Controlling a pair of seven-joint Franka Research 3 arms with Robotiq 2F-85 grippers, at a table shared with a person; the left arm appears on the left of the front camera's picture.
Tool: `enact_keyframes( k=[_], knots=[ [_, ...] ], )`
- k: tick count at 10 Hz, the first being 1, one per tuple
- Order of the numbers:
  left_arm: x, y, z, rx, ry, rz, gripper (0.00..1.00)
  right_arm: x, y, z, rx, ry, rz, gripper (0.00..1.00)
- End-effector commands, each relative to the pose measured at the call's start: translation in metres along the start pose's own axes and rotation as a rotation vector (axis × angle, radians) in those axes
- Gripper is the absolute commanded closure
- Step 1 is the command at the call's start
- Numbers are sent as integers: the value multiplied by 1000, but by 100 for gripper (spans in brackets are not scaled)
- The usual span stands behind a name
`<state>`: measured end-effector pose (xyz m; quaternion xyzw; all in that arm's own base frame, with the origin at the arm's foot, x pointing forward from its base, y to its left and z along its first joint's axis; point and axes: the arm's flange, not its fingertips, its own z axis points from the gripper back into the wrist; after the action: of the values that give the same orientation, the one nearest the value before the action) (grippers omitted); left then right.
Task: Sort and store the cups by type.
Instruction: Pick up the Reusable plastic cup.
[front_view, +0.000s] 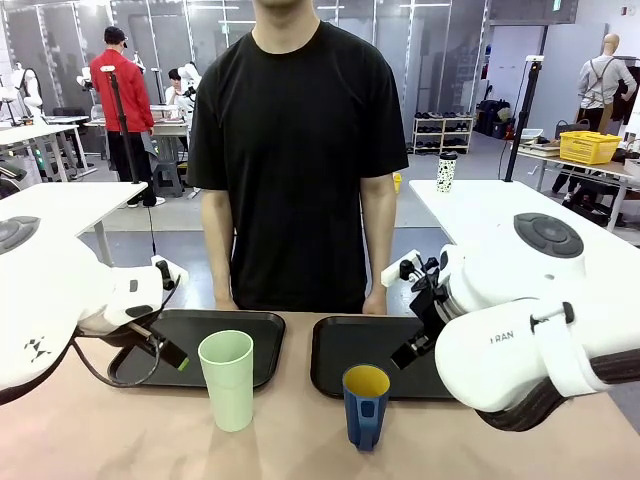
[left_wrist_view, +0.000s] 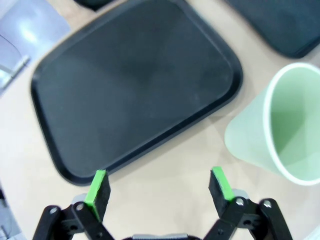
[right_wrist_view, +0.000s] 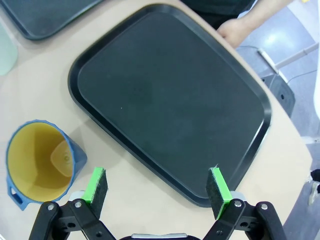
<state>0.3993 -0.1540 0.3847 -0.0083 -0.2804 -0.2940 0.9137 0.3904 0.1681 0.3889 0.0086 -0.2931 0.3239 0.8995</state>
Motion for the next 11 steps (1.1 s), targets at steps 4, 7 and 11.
enact_keyframes(
  k=[4, 7, 11],
  knots=[
    [16, -21, 90, 134, -145, -24, 0, 21, 12, 103, -105, -47, -14, 0],
    [16, -23, 108, 152, -176, -80, 0, 22, 15, 128, -128, -43, -11, 0],
    [37, -17, 115, 142, -199, -81, 0, 24, 10, 133, -116, -59, 14, 0]
  ],
)
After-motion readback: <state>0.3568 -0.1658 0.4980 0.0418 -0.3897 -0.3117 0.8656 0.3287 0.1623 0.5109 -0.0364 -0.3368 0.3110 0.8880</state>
